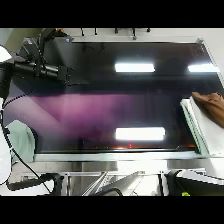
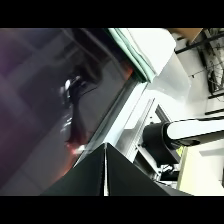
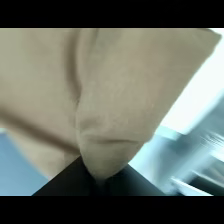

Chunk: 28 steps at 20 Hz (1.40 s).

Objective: Fold the shirts.

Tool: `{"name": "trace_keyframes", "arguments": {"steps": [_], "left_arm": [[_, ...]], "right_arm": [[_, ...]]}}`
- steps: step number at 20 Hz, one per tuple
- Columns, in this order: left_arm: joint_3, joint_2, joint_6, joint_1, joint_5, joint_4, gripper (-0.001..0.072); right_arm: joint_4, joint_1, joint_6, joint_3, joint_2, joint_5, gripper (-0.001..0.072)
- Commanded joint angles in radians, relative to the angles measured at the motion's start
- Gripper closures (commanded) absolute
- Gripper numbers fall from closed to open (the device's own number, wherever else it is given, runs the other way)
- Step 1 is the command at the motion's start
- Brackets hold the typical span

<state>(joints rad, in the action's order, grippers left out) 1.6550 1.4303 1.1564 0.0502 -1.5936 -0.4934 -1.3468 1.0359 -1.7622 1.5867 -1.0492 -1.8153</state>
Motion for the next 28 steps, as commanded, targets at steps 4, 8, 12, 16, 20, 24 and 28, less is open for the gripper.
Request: {"name": "trace_keyframes", "arguments": {"steps": [4,8,12,16,20,24,28], "left_arm": [[-0.024,0.001,-0.042,0.001,0.008,-0.002,0.0687],[-0.023,0.000,-0.041,0.001,0.032,0.000,0.0687],[0.058,0.000,-0.005,0.001,0.041,-0.001,0.0687],[0.068,-0.062,0.042,0.010,0.037,-0.003,0.0687],[-0.259,-0.274,0.041,0.086,0.079,-0.033,0.0687],[-0.689,-0.541,0.042,0.175,0.199,-0.108,0.0687],[-0.937,-0.727,0.087,0.190,0.285,-0.106,0.0687]], "right_arm": [[-0.183,0.005,0.039,-0.250,-0.018,0.066,0.0011],[-0.041,-0.015,0.035,-0.042,-0.067,0.039,0.0274],[0.335,-0.116,0.035,0.132,-0.066,0.238,0.0628],[0.438,-0.445,0.116,0.070,-0.004,0.378,0.0691],[0.281,-0.932,0.170,-0.237,0.121,0.390,0.0691],[0.202,-1.267,0.162,-0.681,0.313,0.564,0.0693],[0.257,-1.293,0.163,-0.853,0.415,0.650,0.0692]]}}
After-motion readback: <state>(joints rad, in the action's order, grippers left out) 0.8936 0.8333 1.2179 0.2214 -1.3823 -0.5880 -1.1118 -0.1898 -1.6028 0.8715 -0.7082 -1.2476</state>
